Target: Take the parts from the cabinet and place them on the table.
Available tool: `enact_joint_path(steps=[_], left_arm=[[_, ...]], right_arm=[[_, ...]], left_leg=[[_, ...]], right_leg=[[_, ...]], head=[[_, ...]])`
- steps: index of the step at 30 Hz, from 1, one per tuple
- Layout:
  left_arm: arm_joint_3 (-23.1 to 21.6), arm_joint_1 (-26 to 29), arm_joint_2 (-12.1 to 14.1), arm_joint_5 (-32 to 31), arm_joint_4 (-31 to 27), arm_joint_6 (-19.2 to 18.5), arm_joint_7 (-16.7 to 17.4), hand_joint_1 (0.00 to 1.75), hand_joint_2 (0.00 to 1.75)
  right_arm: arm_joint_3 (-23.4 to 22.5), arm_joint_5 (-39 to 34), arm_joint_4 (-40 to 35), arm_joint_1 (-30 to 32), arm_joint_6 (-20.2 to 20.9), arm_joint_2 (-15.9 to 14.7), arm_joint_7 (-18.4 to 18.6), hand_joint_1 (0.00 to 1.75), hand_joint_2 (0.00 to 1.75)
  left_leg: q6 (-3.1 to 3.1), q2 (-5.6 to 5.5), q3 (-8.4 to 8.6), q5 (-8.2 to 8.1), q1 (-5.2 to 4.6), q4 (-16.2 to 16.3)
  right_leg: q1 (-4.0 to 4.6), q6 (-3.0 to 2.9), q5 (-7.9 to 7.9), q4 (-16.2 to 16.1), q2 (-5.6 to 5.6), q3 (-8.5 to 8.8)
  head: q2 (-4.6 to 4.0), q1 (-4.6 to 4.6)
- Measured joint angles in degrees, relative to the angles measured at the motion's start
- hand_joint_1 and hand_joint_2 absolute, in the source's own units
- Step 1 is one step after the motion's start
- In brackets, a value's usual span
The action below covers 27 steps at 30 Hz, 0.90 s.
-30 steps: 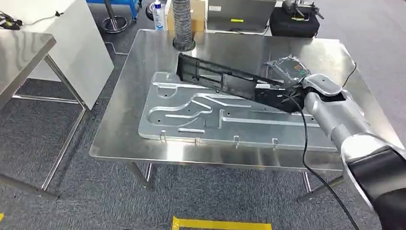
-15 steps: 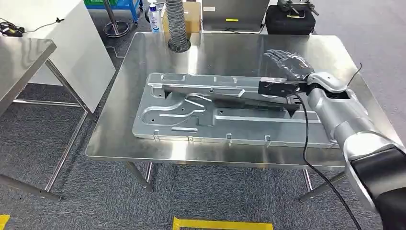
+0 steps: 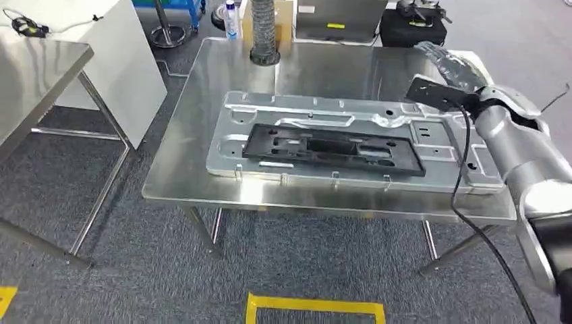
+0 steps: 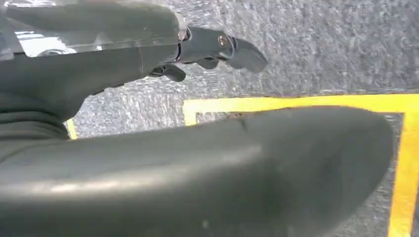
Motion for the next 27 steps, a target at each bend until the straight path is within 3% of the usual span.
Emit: enact_joint_path(steps=[1, 2, 3, 5, 6, 7, 11, 12, 13, 15, 16, 17, 18, 20, 21, 22, 23, 25, 26, 27], left_arm=[[0.0, -0.03, 0.0, 0.0, 0.0, -0.02, 0.0, 0.0, 0.0], [0.0, -0.08, 0.0, 0.0, 0.0, -0.09, 0.02, 0.0, 0.0], [0.0, -0.14, 0.0, 0.04, 0.0, -0.11, 0.0, 0.0, 0.0], [0.0, -0.32, -0.02, 0.28, 0.0, -0.09, 0.0, 0.0, 0.0], [0.0, -0.37, -0.02, 0.31, 0.0, -0.09, 0.0, 0.0, 0.0], [0.0, -0.44, -0.04, 0.31, 0.0, -0.07, -0.02, 0.0, 0.0], [0.02, -0.31, -0.04, 0.37, 0.0, -0.02, -0.11, 0.0, 0.0], [0.02, -0.28, 0.0, 0.37, 0.0, 0.0, -0.09, 0.0, 0.0], [0.04, -0.25, 0.0, 0.39, 0.0, 0.04, -0.02, 0.0, 0.0], [0.04, -0.14, 0.0, 0.44, 0.0, 0.07, 0.0, 0.0, 0.0], [0.07, -0.09, 0.0, 0.46, 0.0, 0.09, 0.0, 0.0, 0.0], [0.09, 0.01, 0.0, 0.52, 0.0, 0.09, 0.0, 0.0, 0.0], [0.11, 0.11, 0.0, 0.55, 0.0, 0.09, -0.02, 0.0, 0.0], [0.13, 0.16, 0.04, 0.59, 0.0, 0.11, -0.18, 0.0, 0.0], [0.13, 0.15, 0.07, 0.59, 0.0, 0.09, -0.28, 0.0, 0.0], [0.13, 0.13, 0.11, 0.59, 0.0, 0.11, -0.37, 0.0, 0.0], [0.13, 0.15, 0.18, 0.57, 0.0, 0.07, -0.39, 0.0, 0.0], [0.13, 0.33, 0.22, 0.5, 0.0, -0.02, -0.42, 0.0, 0.0], [0.13, 0.45, 0.35, 0.48, 0.0, -0.02, -0.42, 0.0, 0.0], [0.15, 0.54, 0.37, 0.46, 0.0, -0.11, -0.39, 0.0, 0.0]], right_arm=[[-0.26, -0.15, 0.0, 0.32, -0.02, -0.09, -0.02, 0.0, 0.0], [-0.44, -0.24, 0.0, 0.61, -0.04, -0.13, -0.02, 0.0, 0.0], [-0.48, -0.33, 0.0, 0.77, -0.07, -0.15, -0.02, 0.0, 0.0], [-0.61, -0.35, -0.09, 0.73, -0.09, -0.13, -0.02, 0.0, 0.0], [-0.72, -0.37, -0.33, 0.66, -0.13, -0.13, -0.02, 0.0, 0.0], [-0.81, -0.5, -0.61, 0.55, -0.26, -0.04, -0.02, 0.0, 0.0], [-1.22, -0.94, -0.83, 0.61, -0.96, 0.33, -0.04, 0.0, 0.0], [-1.25, -0.92, -0.81, 0.57, -1.03, 0.53, -0.02, 0.0, 0.0], [-1.25, -0.87, -0.85, 0.57, -1.07, 0.83, -0.07, 0.0, 0.0], [-1.25, -0.5, -0.9, 0.61, -1.09, 1.12, -0.02, 0.0, 0.0], [-1.24, -0.48, -0.9, 0.61, -1.11, 1.36, -0.02, 0.0, 0.0], [-1.25, -0.46, -0.9, 0.63, -1.11, 1.49, 0.0, 0.0, 0.0], [-1.25, -0.37, -0.9, 0.65, -1.11, 1.7, 0.0, 0.0, 0.0], [-1.25, -0.13, -0.9, 0.64, -1.29, 1.88, 0.09, 0.0, 0.0], [-1.25, 0.11, -0.9, 0.64, -1.44, 1.9, 0.22, 0.0, 0.0], [-1.25, 0.33, -1.03, 0.72, -1.64, 1.92, 0.46, 0.0, 0.0], [-1.27, 0.35, -1.09, 0.74, -1.97, 1.92, 0.66, 0.0, 0.0], [-1.27, 0.35, -1.25, 1.17, -2.29, 2.12, 0.66, 0.0, 0.0], [-1.27, 0.35, -1.27, 1.51, -2.36, 2.12, 0.68, 0.0, 0.0], [-1.27, 0.35, -1.27, 1.89, -2.4, 2.12, 0.68, 0.0, 0.0]], left_leg=[[0.07, 0.11, -0.76, 0.57, -0.13, 0.06], [0.07, 0.16, -1.56, 1.06, -0.17, 0.15], [0.01, 0.19, -2.39, 1.57, -0.17, 0.31], [-0.17, 0.2, -4.06, 2.51, -0.18, 0.86], [-0.34, 0.19, -4.6, 2.91, -0.18, 1.2], [-0.66, 0.09, -5.13, 3.24, -0.49, 1.37], [-2.01, -0.16, -5.05, 5.36, -0.43, 0.33], [-2.26, -0.17, -5.4, 3.87, -0.11, 1.05], [-2.57, -0.09, -6.32, 0.35, -0.09, 3.45], [-3.18, -0.09, -8.57, -6.45, 0.38, 11.87], [-3.45, -0.09, -9.4, -8.27, 0.55, 16.19], [-3.71, -0.09, -9.43, -8.12, 0.74, 18.79], [-3.92, -0.09, -8.34, -6.42, 0.97, 18.88], [-3.88, -0.08, -3.49, -2.67, 1.26, 13.22], [-3.71, -0.1, 0.49, -2.54, 1.29, 8.07], [-3.44, -0.18, 5.0, -4.55, 1.08, 2.62], [-3.0, -0.23, 6.21, -5.67, 0.82, -0.79], [-2.43, -0.2, 5.46, -4.84, 0.28, -0.3], [-1.82, -0.16, 5.07, -4.17, 0.21, -0.67], [-1.16, 0.2, 4.94, -3.02, 0.67, -1.44]], right_leg=[[0.06, 0.06, -1.4, 3.92, 0.0, -0.73], [0.11, 0.05, -0.99, 5.63, -0.01, -0.51], [0.18, -0.05, 0.61, 4.95, -0.01, 0.79], [0.32, -0.46, 4.24, -2.79, -0.03, 6.81], [0.39, -0.77, 3.78, -8.21, -0.03, 10.78], [0.96, -1.08, 1.52, -12.52, -0.05, 13.36], [1.16, -2.57, 3.5, -13.11, -0.16, 12.4], [0.75, -2.96, 4.38, -13.45, -0.54, 12.13], [0.77, -3.43, 5.1, -13.65, -0.53, 11.41], [0.83, -3.66, 6.51, -13.63, -0.51, 9.72], [0.85, -3.62, 7.25, -13.59, -0.51, 8.78], [0.84, -3.52, 7.98, -13.57, -0.5, 7.86], [0.82, -3.4, 8.68, -13.55, -0.5, 6.9], [0.77, -2.94, 10.0, -13.48, -0.45, 5.23], [0.74, -2.67, 10.62, -13.43, -0.45, 4.6], [0.83, -2.3, 11.04, -13.34, -0.47, 4.18], [0.73, -1.92, 11.63, -13.29, -0.62, 3.98], [0.3, -1.13, 12.91, -13.97, -0.71, 4.04], [0.38, -0.69, 13.49, -14.21, -0.71, 4.05], [-0.09, -0.47, 13.1, -14.06, -0.57, 3.69]], head=[[0.0, 0.0], [0.0, 0.0], [0.0, 0.0], [0.0, 0.0], [0.0, 0.0], [0.0, 0.0], [0.0, -0.02], [0.0, -0.02], [0.0, -0.04], [0.0, -0.02], [0.0, -0.02], [0.0, -0.02], [0.0, -0.02], [0.0, -0.02], [0.0, -0.02], [0.0, -0.02], [0.0, -0.02], [0.0, -0.07], [0.0, -0.02], [0.0, -0.02]])
